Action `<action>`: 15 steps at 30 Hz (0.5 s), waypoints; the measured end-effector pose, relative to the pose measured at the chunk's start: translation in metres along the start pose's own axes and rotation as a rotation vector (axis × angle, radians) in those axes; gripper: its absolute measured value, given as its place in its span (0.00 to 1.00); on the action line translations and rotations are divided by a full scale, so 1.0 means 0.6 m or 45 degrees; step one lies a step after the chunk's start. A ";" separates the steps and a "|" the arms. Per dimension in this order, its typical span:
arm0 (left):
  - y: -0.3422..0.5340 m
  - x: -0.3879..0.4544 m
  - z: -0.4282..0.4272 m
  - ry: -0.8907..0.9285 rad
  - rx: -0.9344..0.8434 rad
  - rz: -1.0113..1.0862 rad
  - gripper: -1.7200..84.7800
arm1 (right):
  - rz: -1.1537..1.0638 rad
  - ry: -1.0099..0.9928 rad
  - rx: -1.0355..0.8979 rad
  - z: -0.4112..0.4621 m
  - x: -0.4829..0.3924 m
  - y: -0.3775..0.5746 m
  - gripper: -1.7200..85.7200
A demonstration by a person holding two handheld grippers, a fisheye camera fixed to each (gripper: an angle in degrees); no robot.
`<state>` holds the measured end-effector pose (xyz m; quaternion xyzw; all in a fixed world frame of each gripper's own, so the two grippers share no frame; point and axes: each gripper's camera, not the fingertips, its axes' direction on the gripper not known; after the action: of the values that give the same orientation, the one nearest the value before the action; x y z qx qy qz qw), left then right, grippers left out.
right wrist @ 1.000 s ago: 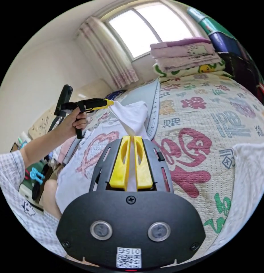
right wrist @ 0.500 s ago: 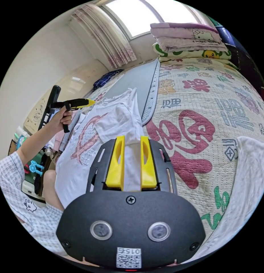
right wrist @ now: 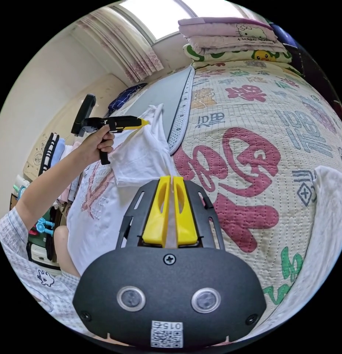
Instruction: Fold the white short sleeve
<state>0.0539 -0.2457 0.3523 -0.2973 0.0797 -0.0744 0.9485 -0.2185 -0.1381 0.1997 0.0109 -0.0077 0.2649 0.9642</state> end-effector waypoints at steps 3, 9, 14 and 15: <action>0.033 -0.012 -0.026 0.031 0.025 0.014 0.09 | -0.012 0.074 0.053 0.009 0.020 0.030 0.06; 0.167 -0.013 -0.092 -0.004 -0.040 0.158 0.09 | -0.172 -0.077 -0.022 0.099 -0.002 0.087 0.06; 0.243 -0.025 -0.092 -0.159 -0.111 0.205 0.05 | -0.240 0.022 -0.225 0.231 0.016 0.147 0.05; 0.252 -0.030 -0.085 -0.159 -0.128 0.211 0.03 | -0.244 0.038 -0.206 0.246 0.030 0.161 0.05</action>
<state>0.0405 -0.1475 0.2261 -0.3410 0.0484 0.0271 0.9384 -0.2536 -0.0498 0.3491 -0.0704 -0.0135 0.1703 0.9828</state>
